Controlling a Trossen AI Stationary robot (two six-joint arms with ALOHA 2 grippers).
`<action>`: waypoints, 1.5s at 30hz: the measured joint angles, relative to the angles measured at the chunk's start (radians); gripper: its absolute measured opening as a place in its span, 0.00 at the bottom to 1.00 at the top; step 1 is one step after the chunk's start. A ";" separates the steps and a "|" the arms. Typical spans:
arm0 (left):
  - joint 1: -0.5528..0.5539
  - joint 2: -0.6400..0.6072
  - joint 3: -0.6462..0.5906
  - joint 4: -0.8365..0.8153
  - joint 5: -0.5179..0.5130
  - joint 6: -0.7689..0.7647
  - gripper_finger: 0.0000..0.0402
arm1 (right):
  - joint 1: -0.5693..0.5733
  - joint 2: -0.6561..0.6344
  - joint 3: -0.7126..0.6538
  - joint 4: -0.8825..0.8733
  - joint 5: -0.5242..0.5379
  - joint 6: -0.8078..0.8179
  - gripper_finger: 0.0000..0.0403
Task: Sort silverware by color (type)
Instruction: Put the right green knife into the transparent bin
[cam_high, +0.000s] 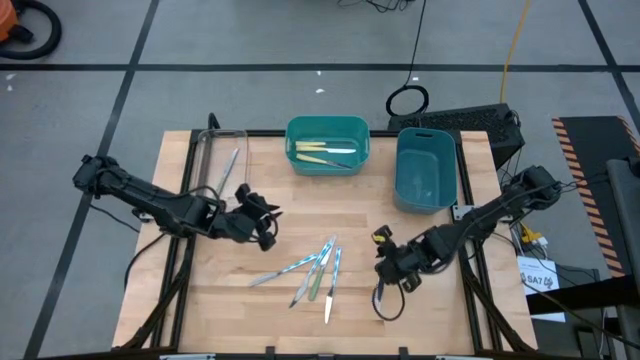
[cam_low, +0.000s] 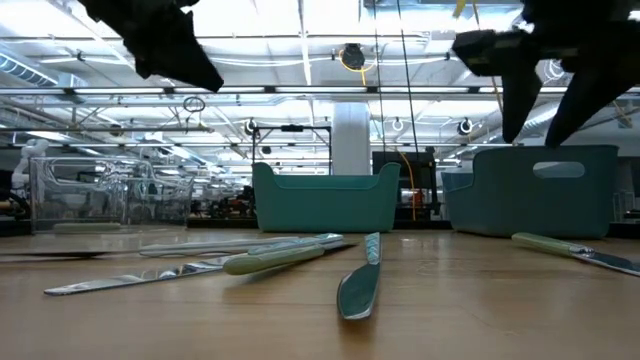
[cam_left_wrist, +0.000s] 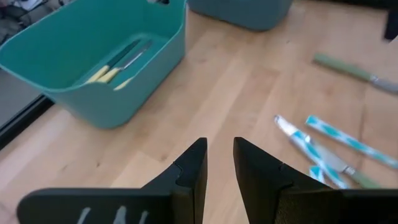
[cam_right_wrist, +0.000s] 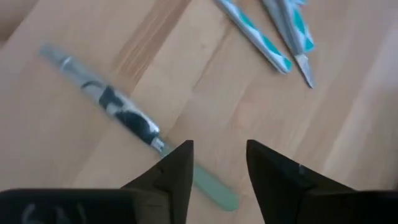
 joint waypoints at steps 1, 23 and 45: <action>-0.003 0.000 0.000 0.019 -0.001 0.003 0.21 | -0.018 0.001 0.000 -0.005 -0.029 -0.045 0.34; -0.004 0.000 0.000 0.059 -0.001 0.046 0.21 | -0.180 0.372 0.004 -0.071 -0.264 -0.464 0.31; -0.004 0.000 0.000 0.058 -0.001 0.030 0.21 | -0.108 0.120 -0.003 0.067 -0.294 -0.150 0.01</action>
